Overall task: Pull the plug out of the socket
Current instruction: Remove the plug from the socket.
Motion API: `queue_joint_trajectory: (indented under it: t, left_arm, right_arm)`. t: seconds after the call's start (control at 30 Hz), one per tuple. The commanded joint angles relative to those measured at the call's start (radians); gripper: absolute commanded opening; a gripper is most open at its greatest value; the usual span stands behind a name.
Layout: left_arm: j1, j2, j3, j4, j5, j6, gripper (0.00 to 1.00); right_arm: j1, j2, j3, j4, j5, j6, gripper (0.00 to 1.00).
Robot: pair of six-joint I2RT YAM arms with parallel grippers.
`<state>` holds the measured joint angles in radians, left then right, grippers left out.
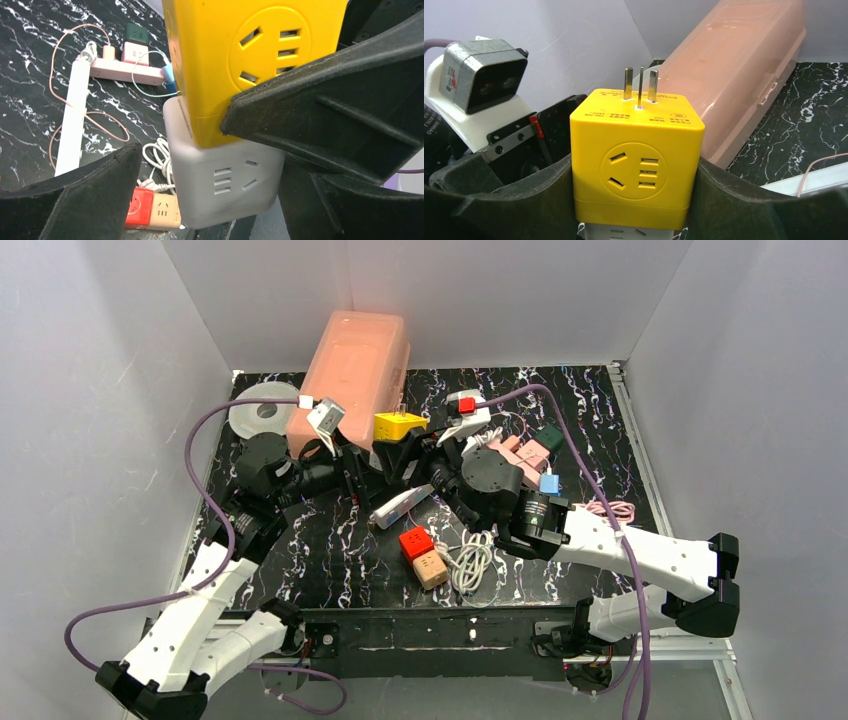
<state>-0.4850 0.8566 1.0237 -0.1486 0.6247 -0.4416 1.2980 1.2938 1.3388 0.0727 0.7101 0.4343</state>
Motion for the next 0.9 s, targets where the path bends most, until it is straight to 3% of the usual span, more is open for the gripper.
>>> queue_joint_trajectory:
  t: [0.0,0.07,0.17,0.3,0.37,0.43,0.5,0.53,0.63,0.87]
  left_arm:
    - [-0.018,0.005,0.009,0.071,-0.008,0.018,1.00]
    - [-0.025,0.006,0.005,0.069,-0.007,0.027,0.96]
    - [-0.027,0.005,0.007,0.058,-0.016,0.044,0.80]
    - [-0.027,0.008,0.034,0.024,-0.069,0.086,0.42]
    - [-0.027,0.005,0.052,0.005,-0.088,0.114,0.28]
    - [-0.028,0.000,0.066,-0.020,-0.087,0.151,0.24]
    - [-0.027,-0.008,0.071,-0.040,-0.085,0.190,0.22]
    - [-0.027,-0.013,0.076,-0.054,-0.076,0.236,0.21]
    - [-0.027,-0.026,0.096,-0.101,-0.074,0.337,0.17]
    - [-0.027,-0.049,0.147,-0.205,-0.063,0.620,0.16]
  right_arm:
    - [0.021,-0.014,0.053,0.146,-0.002,0.017,0.01]
    - [0.030,-0.017,0.046,0.166,0.010,0.011,0.01]
    - [0.036,-0.022,0.025,0.195,0.008,0.005,0.01]
    - [0.041,-0.026,0.020,0.161,-0.022,0.027,0.01]
    - [0.041,-0.044,-0.004,0.147,-0.024,0.048,0.01]
    - [0.041,-0.072,-0.036,0.129,-0.019,0.075,0.02]
    - [0.041,-0.101,-0.060,0.084,-0.023,0.103,0.16]
    - [0.041,-0.116,-0.069,0.049,-0.037,0.121,0.33]
    - [0.041,-0.161,-0.076,-0.066,-0.097,0.154,0.68]
    - [0.024,-0.202,0.027,-0.491,-0.327,0.188,0.81]
